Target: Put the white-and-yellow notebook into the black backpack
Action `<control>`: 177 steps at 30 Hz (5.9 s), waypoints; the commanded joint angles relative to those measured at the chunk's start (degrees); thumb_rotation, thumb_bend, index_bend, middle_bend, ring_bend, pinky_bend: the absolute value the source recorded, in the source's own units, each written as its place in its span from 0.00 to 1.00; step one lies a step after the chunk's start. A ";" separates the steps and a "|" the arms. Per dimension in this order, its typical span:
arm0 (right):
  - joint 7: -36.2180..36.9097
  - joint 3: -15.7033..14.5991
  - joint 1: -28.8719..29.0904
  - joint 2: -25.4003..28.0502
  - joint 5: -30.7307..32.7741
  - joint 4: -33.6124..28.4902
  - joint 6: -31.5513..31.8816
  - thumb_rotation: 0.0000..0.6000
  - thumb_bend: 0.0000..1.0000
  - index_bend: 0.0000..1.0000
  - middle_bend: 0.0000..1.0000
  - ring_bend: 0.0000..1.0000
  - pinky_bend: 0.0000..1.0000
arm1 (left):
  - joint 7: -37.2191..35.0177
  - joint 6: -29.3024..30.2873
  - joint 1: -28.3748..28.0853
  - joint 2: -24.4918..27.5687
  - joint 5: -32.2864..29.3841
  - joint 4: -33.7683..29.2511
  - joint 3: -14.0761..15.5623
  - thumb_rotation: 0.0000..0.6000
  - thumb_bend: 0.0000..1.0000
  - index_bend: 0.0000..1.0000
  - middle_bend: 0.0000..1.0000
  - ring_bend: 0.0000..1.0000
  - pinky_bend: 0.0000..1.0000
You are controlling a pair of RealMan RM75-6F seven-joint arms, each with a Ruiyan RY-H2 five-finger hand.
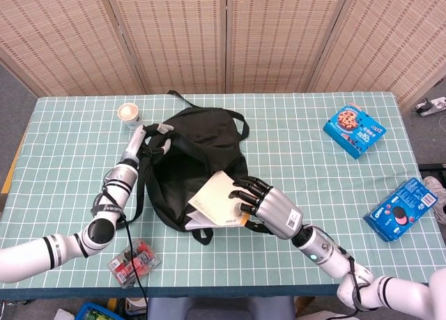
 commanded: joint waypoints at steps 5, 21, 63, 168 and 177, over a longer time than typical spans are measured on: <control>-1.43 -0.91 -1.51 2.78 -0.71 -2.51 2.47 1.00 0.36 0.75 0.37 0.22 0.24 | 0.69 -0.44 -0.22 0.30 -1.54 1.15 0.00 1.00 0.49 0.71 0.29 0.24 0.13; -1.22 -0.47 -2.53 5.43 -1.09 -5.84 5.19 1.00 0.36 0.75 0.37 0.22 0.24 | -0.01 -2.06 0.24 1.20 -2.46 0.57 -0.19 0.88 0.49 0.72 0.29 0.24 0.13; 9.83 0.11 11.42 -20.81 3.45 36.36 -3.89 1.00 0.34 0.77 0.33 0.22 0.24 | -4.93 -5.65 1.59 8.66 -6.96 -6.25 -0.15 0.85 0.49 0.72 0.29 0.25 0.13; -14.51 -0.12 -1.40 13.02 11.34 0.13 -0.01 1.00 0.06 0.10 0.06 0.00 0.02 | -5.21 -9.82 3.34 14.81 8.84 -17.81 7.38 1.00 0.36 0.00 0.00 0.00 0.05; -13.57 -1.29 -3.44 18.01 13.26 -3.12 -3.40 1.00 0.09 0.10 0.06 0.00 0.03 | -2.87 -4.21 7.22 16.73 18.11 -18.11 10.07 1.00 0.35 0.02 0.00 0.00 0.05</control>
